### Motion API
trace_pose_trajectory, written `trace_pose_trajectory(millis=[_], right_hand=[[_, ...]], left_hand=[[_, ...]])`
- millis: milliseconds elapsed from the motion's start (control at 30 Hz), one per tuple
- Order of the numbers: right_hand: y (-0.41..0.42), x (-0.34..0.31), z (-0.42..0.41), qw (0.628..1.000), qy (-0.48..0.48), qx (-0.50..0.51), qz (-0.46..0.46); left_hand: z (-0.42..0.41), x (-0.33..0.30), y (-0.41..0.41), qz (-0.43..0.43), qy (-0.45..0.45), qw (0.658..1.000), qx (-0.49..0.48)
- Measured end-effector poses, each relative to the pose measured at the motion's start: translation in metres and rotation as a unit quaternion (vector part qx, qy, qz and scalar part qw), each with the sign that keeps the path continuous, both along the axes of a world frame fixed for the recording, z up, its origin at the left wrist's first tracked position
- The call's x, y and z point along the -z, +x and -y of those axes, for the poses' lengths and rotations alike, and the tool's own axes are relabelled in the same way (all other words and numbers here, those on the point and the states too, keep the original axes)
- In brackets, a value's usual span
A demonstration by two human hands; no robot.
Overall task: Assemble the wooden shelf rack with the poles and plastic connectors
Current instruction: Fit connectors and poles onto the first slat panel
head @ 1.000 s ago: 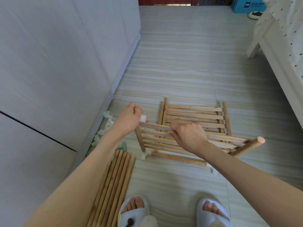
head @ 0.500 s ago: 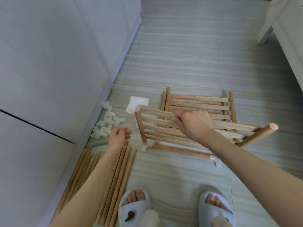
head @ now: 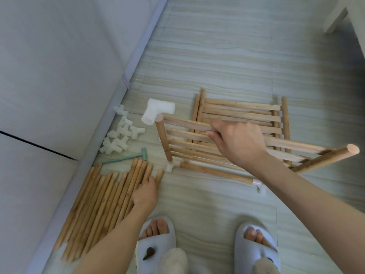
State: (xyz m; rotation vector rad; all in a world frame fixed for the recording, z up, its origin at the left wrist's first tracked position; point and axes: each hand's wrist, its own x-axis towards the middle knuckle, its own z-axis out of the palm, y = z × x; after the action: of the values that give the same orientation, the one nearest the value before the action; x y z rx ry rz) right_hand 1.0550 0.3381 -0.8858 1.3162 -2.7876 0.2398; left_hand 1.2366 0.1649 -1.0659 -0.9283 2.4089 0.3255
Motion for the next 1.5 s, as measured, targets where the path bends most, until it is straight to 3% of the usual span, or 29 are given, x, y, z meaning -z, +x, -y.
trace_pose_trajectory(millis=[167,333,433,533,667,767,833,933,1000,1133,1233,1367,1500], right_hand=[[0.005,-0.001,-0.001,1.000,0.006,-0.010,-0.007],[0.006,-0.004,-0.002,0.999,0.033,-0.008,-0.007],[0.003,-0.007,0.000,0.999,0.036,-0.006,0.015],[0.001,-0.011,0.002,0.998,0.045,0.010,0.048],[0.000,-0.016,0.003,0.994,0.045,0.022,0.102],[0.001,-0.021,0.003,0.988,0.043,0.034,0.145],[0.001,-0.026,0.003,0.981,0.040,0.045,0.183],[0.001,-0.034,0.002,0.961,0.010,0.077,0.264],[0.002,-0.039,0.000,0.939,-0.043,0.095,0.327],[0.006,-0.047,-0.003,0.893,-0.127,0.081,0.425],[0.013,-0.050,0.004,0.913,-0.131,0.020,0.385],[0.026,-0.047,0.018,0.937,-0.121,-0.042,0.326],[0.013,-0.062,0.011,0.929,-0.107,0.016,0.353]], left_hand=[[0.017,-0.014,0.005,-0.171,0.102,0.978,-0.067],[0.025,-0.066,-0.009,-0.377,0.132,0.904,-0.155],[0.038,-0.114,-0.025,-0.447,0.196,0.837,-0.248],[0.055,-0.172,-0.036,-0.487,0.321,0.730,-0.356],[0.057,-0.242,-0.051,-0.585,0.437,0.595,-0.335],[0.049,-0.273,-0.062,-0.622,0.475,0.550,-0.291],[0.038,-0.280,-0.071,-0.609,0.474,0.578,-0.266],[0.010,-0.268,-0.083,-0.559,0.407,0.687,-0.221],[-0.007,-0.256,-0.088,-0.543,0.370,0.726,-0.200],[-0.015,-0.249,-0.091,-0.571,0.317,0.725,-0.220],[-0.021,-0.248,-0.091,-0.566,0.262,0.753,-0.208],[-0.026,-0.249,-0.094,-0.570,0.239,0.758,-0.208],[-0.021,-0.244,-0.091,-0.534,0.225,0.798,-0.166]])
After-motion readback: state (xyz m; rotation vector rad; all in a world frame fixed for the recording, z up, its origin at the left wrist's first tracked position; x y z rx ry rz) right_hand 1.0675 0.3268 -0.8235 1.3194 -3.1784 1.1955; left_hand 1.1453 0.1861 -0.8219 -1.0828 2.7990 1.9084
